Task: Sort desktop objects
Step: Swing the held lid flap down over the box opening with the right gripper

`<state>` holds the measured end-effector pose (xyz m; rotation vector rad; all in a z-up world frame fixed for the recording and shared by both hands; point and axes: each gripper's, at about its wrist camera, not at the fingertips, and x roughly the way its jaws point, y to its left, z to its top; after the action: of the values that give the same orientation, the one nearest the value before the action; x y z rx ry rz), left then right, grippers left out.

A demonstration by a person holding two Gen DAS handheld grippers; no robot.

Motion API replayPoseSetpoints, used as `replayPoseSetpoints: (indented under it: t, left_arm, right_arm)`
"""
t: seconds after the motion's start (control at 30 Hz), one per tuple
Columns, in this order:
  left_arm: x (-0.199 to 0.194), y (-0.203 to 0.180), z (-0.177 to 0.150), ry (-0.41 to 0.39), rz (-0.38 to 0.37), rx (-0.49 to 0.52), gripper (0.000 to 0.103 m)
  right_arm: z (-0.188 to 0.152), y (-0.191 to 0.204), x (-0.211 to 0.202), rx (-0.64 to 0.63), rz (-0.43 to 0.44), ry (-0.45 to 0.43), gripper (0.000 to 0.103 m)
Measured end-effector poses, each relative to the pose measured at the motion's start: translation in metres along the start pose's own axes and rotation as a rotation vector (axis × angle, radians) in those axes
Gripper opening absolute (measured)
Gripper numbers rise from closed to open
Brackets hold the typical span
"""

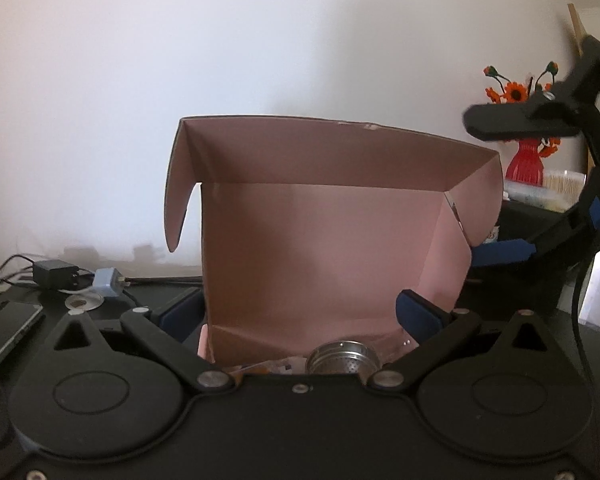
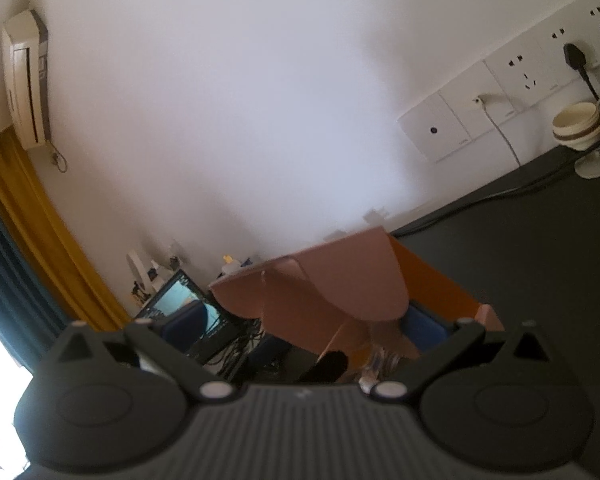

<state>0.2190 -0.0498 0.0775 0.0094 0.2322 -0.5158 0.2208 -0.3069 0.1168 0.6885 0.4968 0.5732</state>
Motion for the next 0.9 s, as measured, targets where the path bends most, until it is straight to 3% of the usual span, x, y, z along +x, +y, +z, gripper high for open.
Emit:
replayPoseSetpoints:
  t: [0.33,0.5,0.9]
  left_arm:
    - [-0.005,0.0,0.002,-0.001,0.007,-0.002,0.103]
    - [-0.007,0.006,0.004,0.009,-0.014,-0.022,0.103]
    - [-0.009,0.003,0.0,0.052,-0.027,0.047,0.103]
  right_arm:
    - [0.007,-0.001,0.017,-0.019,-0.043,-0.015,0.102]
    - [0.005,-0.006,0.018,0.024,-0.016,-0.007,0.102]
    - [0.0,-0.013,0.012,0.053,0.016,0.008,0.102]
